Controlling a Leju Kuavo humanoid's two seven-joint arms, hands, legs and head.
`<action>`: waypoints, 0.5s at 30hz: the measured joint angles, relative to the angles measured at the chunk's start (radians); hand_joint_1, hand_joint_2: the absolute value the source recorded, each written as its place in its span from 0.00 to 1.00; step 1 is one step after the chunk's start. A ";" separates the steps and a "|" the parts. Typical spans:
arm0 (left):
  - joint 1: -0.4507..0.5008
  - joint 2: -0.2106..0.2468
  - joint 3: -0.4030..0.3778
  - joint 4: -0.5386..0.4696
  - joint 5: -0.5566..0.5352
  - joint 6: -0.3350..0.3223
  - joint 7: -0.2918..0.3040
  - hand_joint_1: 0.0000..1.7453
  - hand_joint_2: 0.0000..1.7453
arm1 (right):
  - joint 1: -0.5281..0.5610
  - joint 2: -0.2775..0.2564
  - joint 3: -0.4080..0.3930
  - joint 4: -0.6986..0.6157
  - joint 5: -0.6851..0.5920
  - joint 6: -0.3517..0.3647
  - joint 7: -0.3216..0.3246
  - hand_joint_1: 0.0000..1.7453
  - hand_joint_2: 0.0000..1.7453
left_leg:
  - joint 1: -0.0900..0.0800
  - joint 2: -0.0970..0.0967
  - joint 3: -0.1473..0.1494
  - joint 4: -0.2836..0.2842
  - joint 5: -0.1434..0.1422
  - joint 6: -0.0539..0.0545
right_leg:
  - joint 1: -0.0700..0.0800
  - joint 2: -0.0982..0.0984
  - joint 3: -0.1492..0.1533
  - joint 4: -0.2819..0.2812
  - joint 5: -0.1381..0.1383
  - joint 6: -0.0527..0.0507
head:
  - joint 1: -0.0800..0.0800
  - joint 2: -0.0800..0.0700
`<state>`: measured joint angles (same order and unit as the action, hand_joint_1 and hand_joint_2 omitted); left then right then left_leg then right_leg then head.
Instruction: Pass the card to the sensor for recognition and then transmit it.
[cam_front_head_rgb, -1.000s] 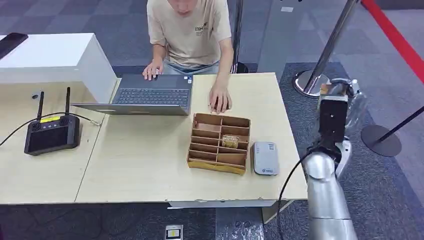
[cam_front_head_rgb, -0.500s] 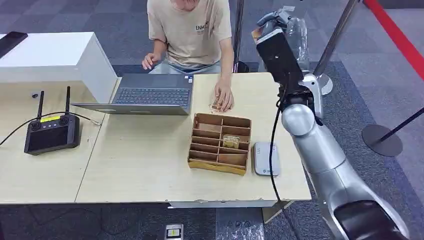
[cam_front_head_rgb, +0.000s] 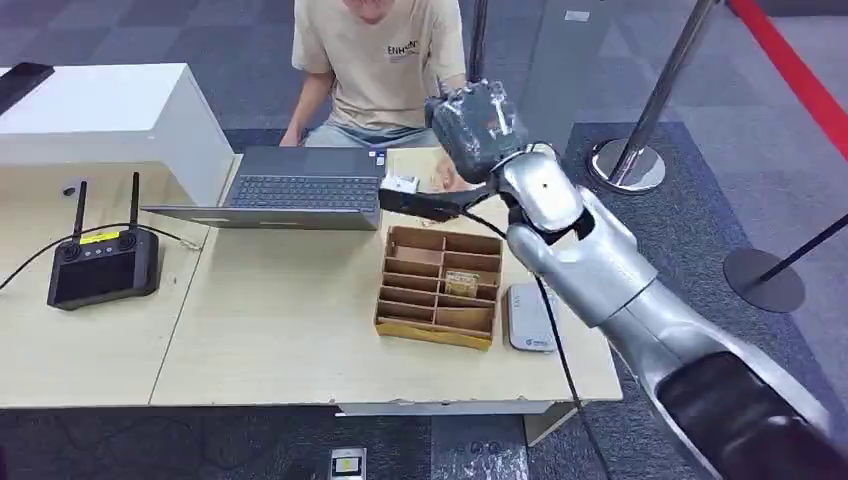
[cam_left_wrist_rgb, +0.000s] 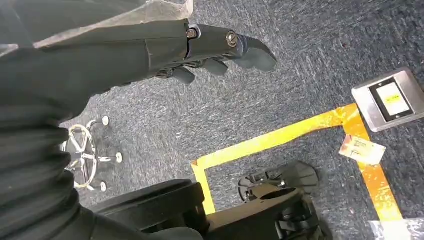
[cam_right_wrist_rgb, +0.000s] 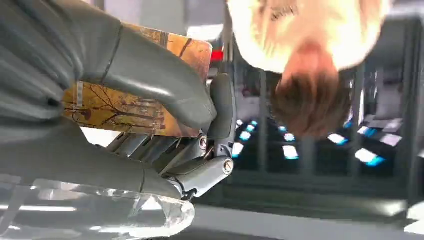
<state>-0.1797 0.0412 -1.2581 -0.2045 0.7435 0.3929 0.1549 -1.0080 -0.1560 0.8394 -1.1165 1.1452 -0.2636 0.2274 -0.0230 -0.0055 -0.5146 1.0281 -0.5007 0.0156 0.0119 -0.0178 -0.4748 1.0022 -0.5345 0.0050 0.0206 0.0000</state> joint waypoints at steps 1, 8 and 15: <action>0.000 0.000 0.000 0.000 0.000 -0.002 0.000 0.00 1.00 | -0.007 0.003 0.023 0.019 0.005 0.005 0.000 1.00 1.00 | 0.000 0.000 0.000 0.000 0.000 0.000 | 0.000 0.000 0.000 0.000 0.000 0.000 | -0.001 0.000; 0.001 0.000 0.000 0.000 0.000 -0.003 0.000 0.00 1.00 | -0.037 0.008 0.112 0.095 0.014 0.008 0.000 1.00 1.00 | 0.000 0.001 -0.001 0.000 0.000 0.000 | 0.000 0.000 0.000 0.000 0.000 0.000 | 0.000 0.000; 0.001 0.000 -0.001 0.000 -0.003 -0.007 0.011 0.00 1.00 | -0.052 0.007 0.163 0.141 0.036 0.024 0.003 1.00 1.00 | 0.000 0.001 0.000 0.000 0.000 0.000 | 0.000 0.000 0.000 0.000 0.000 0.000 | 0.000 0.000</action>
<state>-0.1788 0.0416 -1.2589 -0.2045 0.7404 0.3861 0.1656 -1.0600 -0.1488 1.0021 -0.9755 1.1810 -0.2392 0.2304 -0.0232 -0.0048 -0.5150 1.0285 -0.5009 0.0157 0.0117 -0.0175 -0.4752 1.0020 -0.5345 0.0051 0.0202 0.0000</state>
